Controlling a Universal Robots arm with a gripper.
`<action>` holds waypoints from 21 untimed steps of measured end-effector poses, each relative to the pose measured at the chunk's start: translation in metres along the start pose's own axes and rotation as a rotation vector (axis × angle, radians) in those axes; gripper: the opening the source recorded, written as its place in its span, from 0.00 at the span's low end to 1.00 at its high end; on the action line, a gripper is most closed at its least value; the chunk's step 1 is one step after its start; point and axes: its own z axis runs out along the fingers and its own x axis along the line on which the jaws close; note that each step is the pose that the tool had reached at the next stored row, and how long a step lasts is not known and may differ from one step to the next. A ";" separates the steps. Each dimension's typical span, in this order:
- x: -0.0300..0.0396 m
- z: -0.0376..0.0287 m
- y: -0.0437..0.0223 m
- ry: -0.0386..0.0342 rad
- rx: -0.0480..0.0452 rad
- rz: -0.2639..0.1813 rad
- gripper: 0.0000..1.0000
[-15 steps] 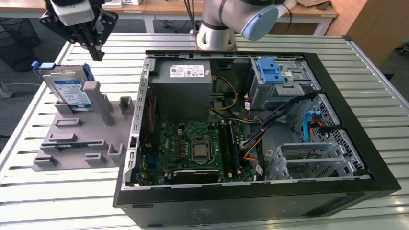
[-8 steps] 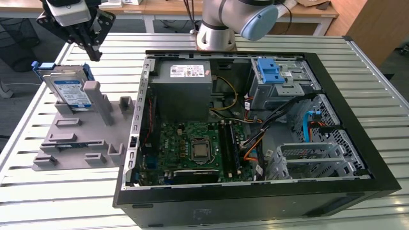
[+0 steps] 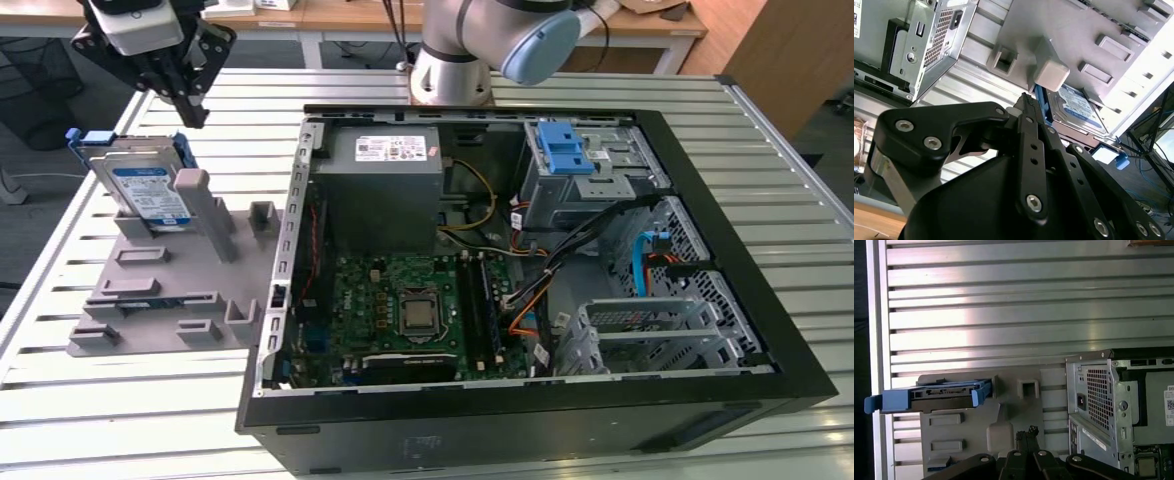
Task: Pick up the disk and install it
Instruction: 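Reach for the disk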
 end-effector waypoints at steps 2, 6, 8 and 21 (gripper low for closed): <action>0.0009 0.0005 0.0001 -0.0003 -0.0002 0.000 0.11; 0.0029 0.0008 0.0003 -0.0001 -0.0001 0.000 0.11; 0.0049 0.0010 0.0003 -0.0001 -0.0001 0.000 0.11; 0.0158 0.0027 0.0011 -0.0001 -0.0001 0.000 0.11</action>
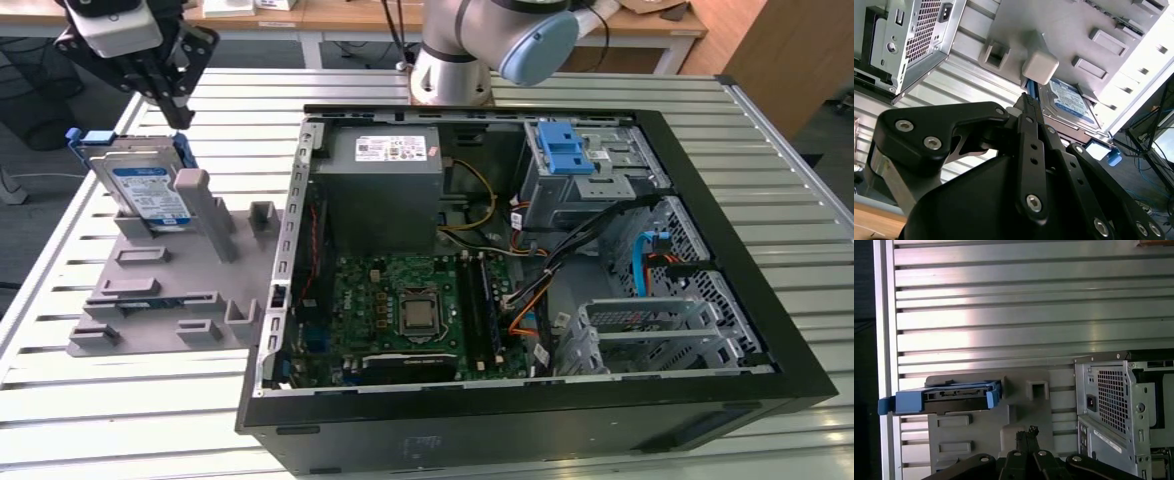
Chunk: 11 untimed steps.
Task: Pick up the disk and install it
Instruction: 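Reach for the disk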
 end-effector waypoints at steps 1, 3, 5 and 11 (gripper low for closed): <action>0.0008 0.0002 0.0000 0.0000 0.0000 0.000 0.11; 0.0024 0.0006 0.0000 -0.0001 -0.0001 0.000 0.11; 0.0040 0.0010 0.0001 0.0000 0.0000 0.000 0.11; 0.0096 0.0021 0.0004 -0.0001 -0.0001 0.000 0.11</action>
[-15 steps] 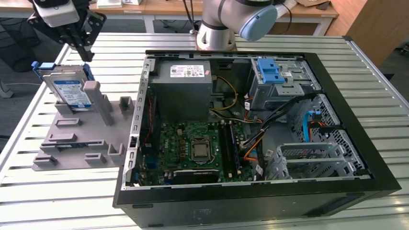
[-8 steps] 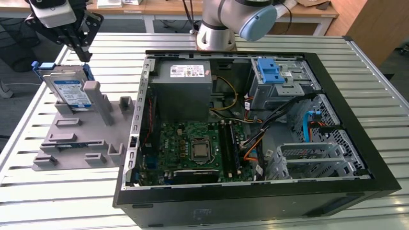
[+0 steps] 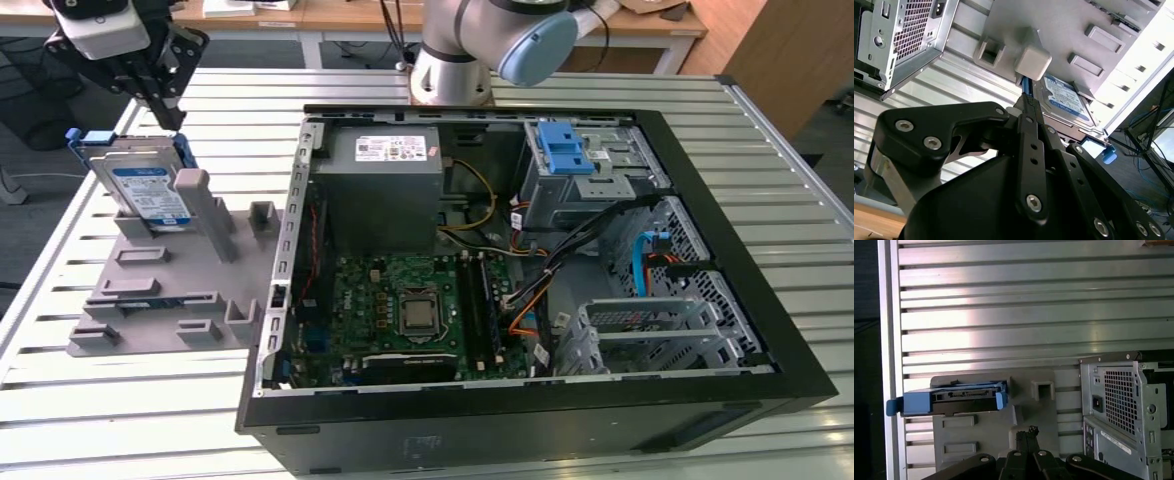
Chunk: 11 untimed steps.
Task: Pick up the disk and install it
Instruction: 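Reach for the disk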
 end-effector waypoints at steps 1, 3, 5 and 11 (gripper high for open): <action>0.0011 0.0002 0.0001 0.0000 0.0000 0.000 0.11; 0.0033 0.0005 0.0003 0.0000 0.0000 0.000 0.11; 0.0052 0.0010 0.0007 -0.0001 -0.0001 0.000 0.11; 0.0109 0.0022 0.0026 0.0006 0.0001 0.000 0.11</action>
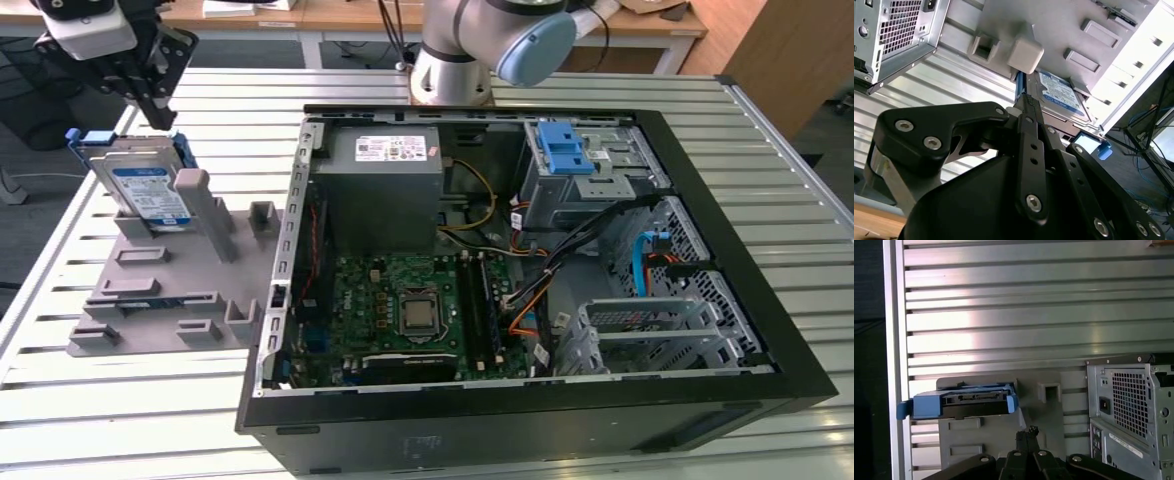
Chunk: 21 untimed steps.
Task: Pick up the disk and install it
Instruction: 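Reach for the disk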
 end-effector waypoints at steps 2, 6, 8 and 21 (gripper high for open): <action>0.0031 0.0003 0.0005 0.0003 0.0000 0.000 0.11; 0.0102 0.0008 0.0018 0.0005 0.0000 0.000 0.11; 0.0136 0.0011 0.0024 0.0007 0.0000 0.000 0.11; 0.0269 0.0023 0.0045 0.0318 0.0023 0.001 0.11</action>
